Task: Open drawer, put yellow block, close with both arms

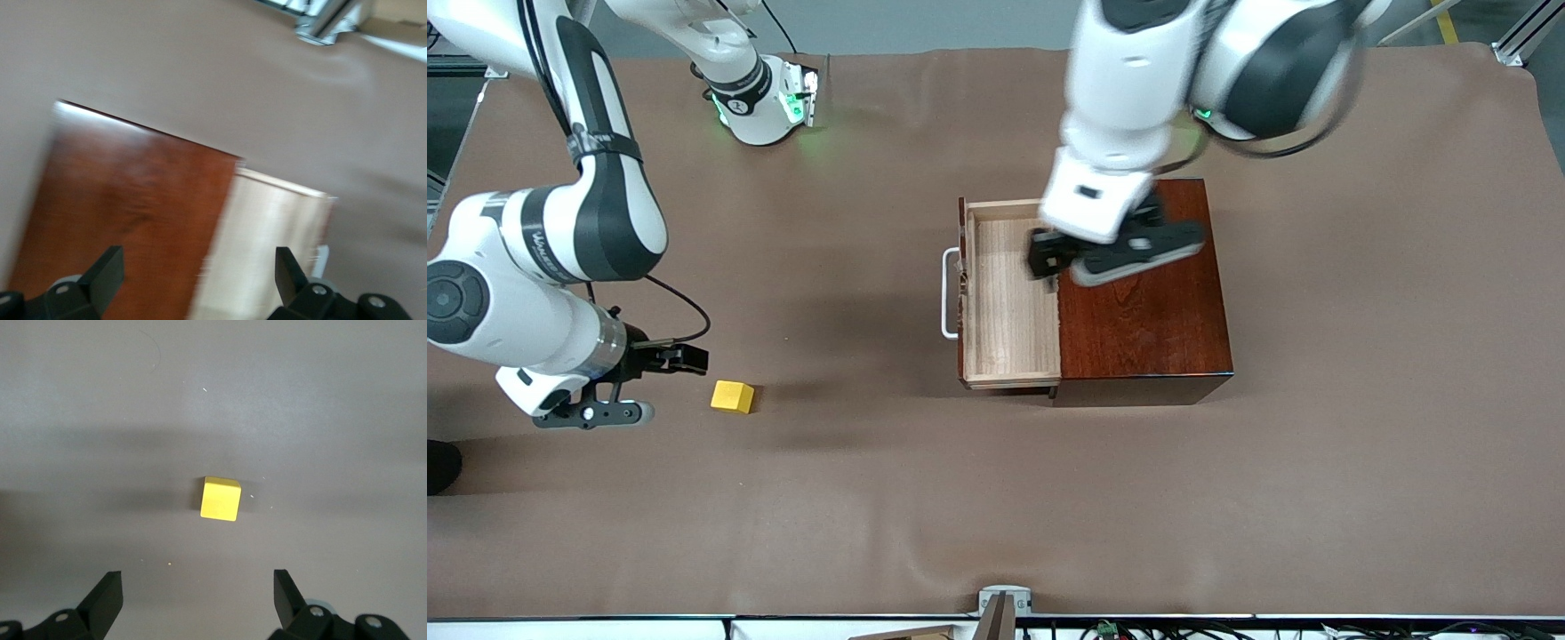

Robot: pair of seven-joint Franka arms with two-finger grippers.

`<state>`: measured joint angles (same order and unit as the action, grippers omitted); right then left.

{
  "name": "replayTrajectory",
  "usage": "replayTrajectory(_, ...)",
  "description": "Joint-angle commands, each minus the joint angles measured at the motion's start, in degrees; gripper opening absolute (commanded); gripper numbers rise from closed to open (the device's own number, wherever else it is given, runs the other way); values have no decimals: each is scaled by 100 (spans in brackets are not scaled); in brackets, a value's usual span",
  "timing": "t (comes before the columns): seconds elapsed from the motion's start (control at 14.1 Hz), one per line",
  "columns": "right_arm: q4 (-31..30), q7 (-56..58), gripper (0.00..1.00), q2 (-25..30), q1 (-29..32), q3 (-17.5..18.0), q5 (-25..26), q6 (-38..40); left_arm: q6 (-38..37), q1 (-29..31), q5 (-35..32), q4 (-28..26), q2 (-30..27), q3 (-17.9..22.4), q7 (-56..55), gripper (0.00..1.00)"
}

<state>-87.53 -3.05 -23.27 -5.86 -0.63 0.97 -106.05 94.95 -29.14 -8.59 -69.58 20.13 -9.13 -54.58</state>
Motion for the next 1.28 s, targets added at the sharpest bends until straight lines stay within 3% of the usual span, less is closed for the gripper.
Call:
replayTrajectory(0.0,70,-64,100,-81,-21,-8,-44,-64,-582,687,383,-319,-552,-45,1269,100)
replayTrajectory(0.28,70,-64,100,-142,-65,-16,-44,-161,-891,2050,1113,-765,-1053,-54,2495,100)
replayTrajectory(0.57,61,-55,100,-151,-74,-16,-36,-170,-812,2465,1061,-1812,-1897,-28,3055,100)
replayTrajectory(0.92,70,-55,100,-151,-65,-16,-36,-179,-786,3037,1052,-1954,-1995,-28,4726,100)
replayTrajectory(1.21,70,-194,100,-256,-144,-8,-53,-240,-733,3195,1035,-1945,-1960,-19,4922,100)
